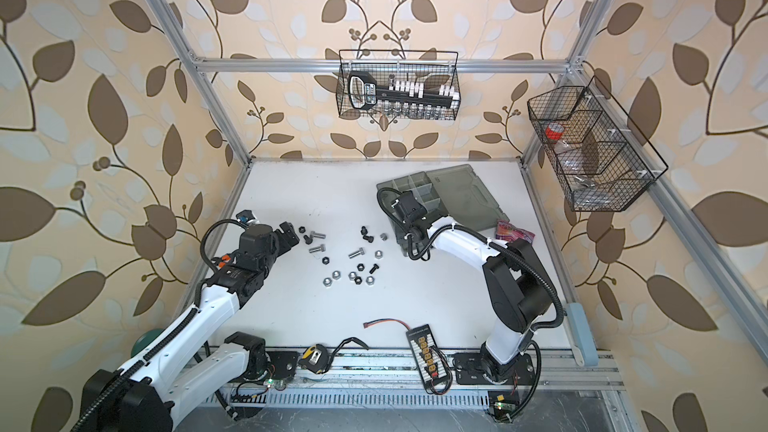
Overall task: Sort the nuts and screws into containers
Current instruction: 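Carry the silver bolt into a box compartment and open the right gripper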
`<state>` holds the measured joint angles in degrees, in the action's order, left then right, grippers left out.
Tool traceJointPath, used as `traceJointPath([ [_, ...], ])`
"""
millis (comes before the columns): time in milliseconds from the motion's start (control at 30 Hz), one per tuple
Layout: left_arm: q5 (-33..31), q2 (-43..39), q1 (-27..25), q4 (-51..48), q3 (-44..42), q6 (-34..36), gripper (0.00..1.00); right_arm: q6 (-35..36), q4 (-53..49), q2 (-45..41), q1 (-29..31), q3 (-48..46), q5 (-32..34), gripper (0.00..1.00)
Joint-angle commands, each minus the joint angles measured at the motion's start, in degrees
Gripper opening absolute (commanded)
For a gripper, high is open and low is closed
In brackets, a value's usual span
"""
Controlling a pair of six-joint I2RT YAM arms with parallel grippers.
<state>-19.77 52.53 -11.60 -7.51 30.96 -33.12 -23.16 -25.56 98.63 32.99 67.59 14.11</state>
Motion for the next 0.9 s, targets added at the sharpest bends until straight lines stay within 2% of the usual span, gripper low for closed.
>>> traceJointPath([
  [0,-2.01,-0.49,-0.18,-1.05,1.66,-1.94,0.99,1.42,-0.63,1.45,-0.69,2.71,-0.05,0.00],
  [100,-2.02,-0.77,-0.18,-2.06,2.24,-1.85,0.99,1.54,-0.63,2.64,-1.00,2.54,-0.15,0.00],
  [233,2.39,-1.03,-0.18,-0.67,2.60,1.16,0.99,1.50,-0.29,4.18,-1.23,2.46,-0.76,0.00],
  [400,0.69,-0.59,-0.18,-2.71,3.32,0.39,0.99,1.49,0.16,5.42,-1.26,2.98,-1.61,0.00],
  [500,-0.30,-0.52,-0.19,-3.51,3.59,0.33,0.99,1.77,0.16,5.72,-1.24,3.40,-1.75,0.08],
  [567,-1.03,-0.53,-0.18,-4.13,3.75,0.25,0.99,1.84,0.09,5.50,-1.21,3.57,-1.55,0.20],
  [633,-1.56,-0.83,-0.16,-4.61,4.01,0.25,0.99,1.89,-0.23,4.88,-1.26,3.76,-1.40,0.25],
  [800,-1.76,-1.67,-0.18,-4.31,3.67,-0.01,0.99,1.71,-0.72,2.78,-1.20,3.69,-1.42,0.36],
  [867,-1.22,-1.67,-0.18,-4.09,3.54,0.16,0.99,1.36,-1.02,1.87,-1.19,3.48,-1.59,0.36],
])
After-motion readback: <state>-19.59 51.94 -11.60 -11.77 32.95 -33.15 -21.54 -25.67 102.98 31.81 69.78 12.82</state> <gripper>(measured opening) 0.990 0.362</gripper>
